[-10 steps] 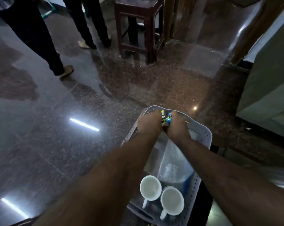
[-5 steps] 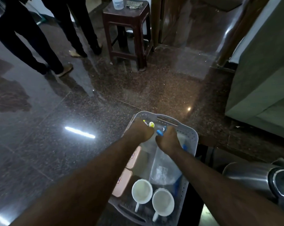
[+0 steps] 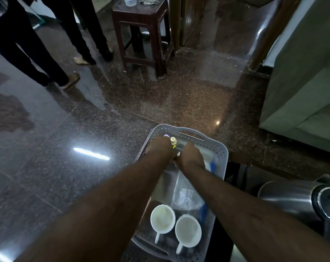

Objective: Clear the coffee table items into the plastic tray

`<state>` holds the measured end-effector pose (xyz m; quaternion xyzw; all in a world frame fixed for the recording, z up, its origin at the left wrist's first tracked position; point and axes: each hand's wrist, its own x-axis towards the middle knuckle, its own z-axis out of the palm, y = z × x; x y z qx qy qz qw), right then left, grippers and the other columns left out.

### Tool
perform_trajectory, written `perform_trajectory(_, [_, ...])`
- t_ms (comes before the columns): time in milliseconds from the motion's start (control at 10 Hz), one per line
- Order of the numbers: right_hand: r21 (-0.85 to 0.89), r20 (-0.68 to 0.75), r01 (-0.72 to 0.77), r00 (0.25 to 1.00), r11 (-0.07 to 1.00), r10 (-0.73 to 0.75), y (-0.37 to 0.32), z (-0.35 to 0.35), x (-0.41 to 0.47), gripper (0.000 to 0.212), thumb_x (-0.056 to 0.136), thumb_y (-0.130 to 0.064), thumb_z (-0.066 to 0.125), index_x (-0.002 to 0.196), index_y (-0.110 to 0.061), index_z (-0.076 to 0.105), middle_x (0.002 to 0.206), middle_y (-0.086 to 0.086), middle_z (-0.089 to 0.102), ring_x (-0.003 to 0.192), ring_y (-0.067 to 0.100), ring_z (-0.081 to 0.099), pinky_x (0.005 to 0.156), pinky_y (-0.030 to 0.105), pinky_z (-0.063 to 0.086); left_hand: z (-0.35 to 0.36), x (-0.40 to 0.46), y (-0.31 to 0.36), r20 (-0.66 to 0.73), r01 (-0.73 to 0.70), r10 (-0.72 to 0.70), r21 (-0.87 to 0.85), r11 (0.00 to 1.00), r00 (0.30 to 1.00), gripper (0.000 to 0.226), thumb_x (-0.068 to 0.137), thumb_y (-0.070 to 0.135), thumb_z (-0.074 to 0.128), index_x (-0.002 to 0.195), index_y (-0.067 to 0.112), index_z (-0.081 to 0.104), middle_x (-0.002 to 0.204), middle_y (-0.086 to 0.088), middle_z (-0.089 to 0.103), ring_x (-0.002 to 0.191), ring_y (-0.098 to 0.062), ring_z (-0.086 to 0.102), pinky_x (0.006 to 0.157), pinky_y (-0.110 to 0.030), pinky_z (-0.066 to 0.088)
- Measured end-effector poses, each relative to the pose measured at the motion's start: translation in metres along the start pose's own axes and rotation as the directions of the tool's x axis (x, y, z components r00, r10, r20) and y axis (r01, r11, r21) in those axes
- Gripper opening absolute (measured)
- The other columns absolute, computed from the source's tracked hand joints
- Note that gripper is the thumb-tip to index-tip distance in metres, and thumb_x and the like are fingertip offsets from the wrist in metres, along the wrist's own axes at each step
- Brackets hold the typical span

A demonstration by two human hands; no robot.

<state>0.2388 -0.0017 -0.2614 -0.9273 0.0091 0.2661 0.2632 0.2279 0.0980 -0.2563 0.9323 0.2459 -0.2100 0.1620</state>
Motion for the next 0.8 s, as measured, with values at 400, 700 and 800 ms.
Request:
perform_trajectory(400, [0.247, 0.161, -0.051, 0.987, 0.968, 0.011, 0.001, 0.011, 0.014, 0.029, 0.085, -0.008, 0.065, 0.112, 0.003, 0.061, 0.115, 0.025, 0.067, 0.108, 0.04, 0.066, 0.094, 0.049, 0.054, 0.003, 0.001, -0.016, -0.085, -0.034, 0.046, 0.14, 0.99, 0.995, 0.029, 0.094, 0.015, 0.048, 0.121, 0.012, 0.058, 0.122, -0.012, 0.064, 0.112, -0.03, 0.063, 0.089, -0.038, 0.051])
perform_trajectory(700, [0.237, 0.22, 0.058, 0.969, 0.97, -0.112, 0.019, -0.023, -0.013, 0.058, 0.078, -0.017, 0.076, 0.129, -0.007, 0.051, 0.125, 0.015, 0.064, 0.113, 0.029, 0.062, 0.096, 0.031, 0.049, -0.031, -0.036, 0.004, -0.178, -0.066, 0.09, 0.141, 0.988, 0.98, 0.035, 0.081, 0.026, 0.06, 0.116, 0.025, 0.062, 0.117, -0.001, 0.067, 0.108, -0.025, 0.065, 0.086, -0.036, 0.052])
perform_trajectory(800, [0.088, 0.189, 0.19, 0.961, 0.978, -0.203, 0.033, -0.068, -0.04, 0.056, 0.083, -0.027, 0.074, 0.131, -0.01, 0.051, 0.126, 0.012, 0.064, 0.117, 0.025, 0.06, 0.097, 0.026, 0.042, -0.049, -0.06, 0.029, -0.252, -0.153, 0.191, 0.162, 0.975, 0.949, 0.031, 0.089, 0.034, 0.055, 0.117, 0.02, 0.059, 0.117, -0.004, 0.067, 0.106, -0.025, 0.065, 0.086, -0.036, 0.051])
